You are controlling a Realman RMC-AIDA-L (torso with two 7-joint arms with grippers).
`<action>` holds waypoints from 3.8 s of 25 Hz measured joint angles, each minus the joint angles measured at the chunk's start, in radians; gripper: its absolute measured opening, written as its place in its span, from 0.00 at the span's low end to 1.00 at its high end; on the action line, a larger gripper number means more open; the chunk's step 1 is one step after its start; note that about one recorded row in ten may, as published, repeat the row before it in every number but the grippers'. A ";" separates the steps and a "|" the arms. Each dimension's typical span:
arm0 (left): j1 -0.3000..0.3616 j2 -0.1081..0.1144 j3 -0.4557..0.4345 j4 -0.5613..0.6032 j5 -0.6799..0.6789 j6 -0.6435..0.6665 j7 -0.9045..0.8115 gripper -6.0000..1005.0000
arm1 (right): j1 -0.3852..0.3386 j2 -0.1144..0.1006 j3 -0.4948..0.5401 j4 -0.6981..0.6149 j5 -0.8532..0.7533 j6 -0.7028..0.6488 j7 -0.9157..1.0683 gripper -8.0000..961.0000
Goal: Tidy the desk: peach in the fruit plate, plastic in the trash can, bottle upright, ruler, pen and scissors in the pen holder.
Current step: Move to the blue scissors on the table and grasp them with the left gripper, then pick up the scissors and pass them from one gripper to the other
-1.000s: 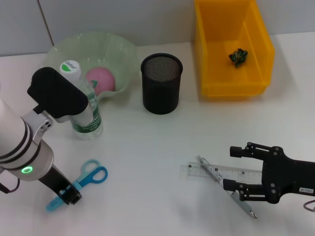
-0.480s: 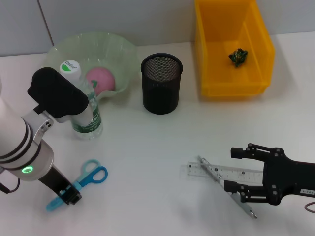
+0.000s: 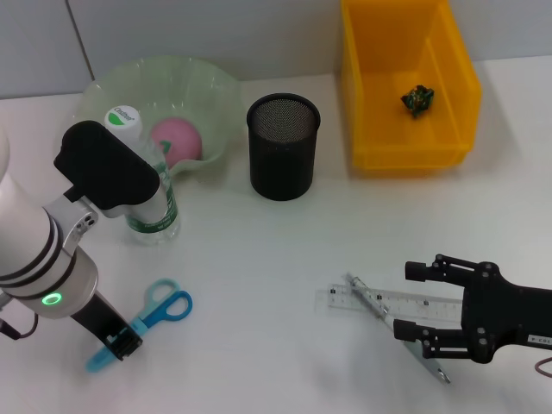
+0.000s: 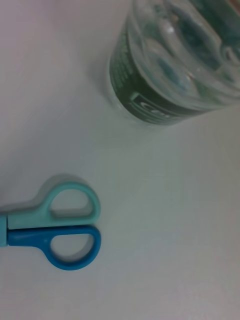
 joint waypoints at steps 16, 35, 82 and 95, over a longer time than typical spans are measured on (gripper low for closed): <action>0.114 0.004 0.044 0.263 -0.117 -0.106 0.033 0.22 | -0.002 0.042 0.470 0.085 0.014 -0.214 -0.009 0.80; 0.308 0.005 0.306 0.367 -0.112 -0.673 0.066 0.23 | 0.077 0.054 0.650 0.611 0.080 -0.339 -0.177 0.79; 0.341 0.005 0.434 0.347 -0.114 -0.863 0.095 0.25 | 0.169 0.060 0.664 0.843 0.043 -0.035 -0.313 0.79; 0.341 0.006 0.439 0.346 -0.118 -0.867 0.099 0.26 | 0.170 0.059 0.661 0.845 0.040 -0.029 -0.303 0.45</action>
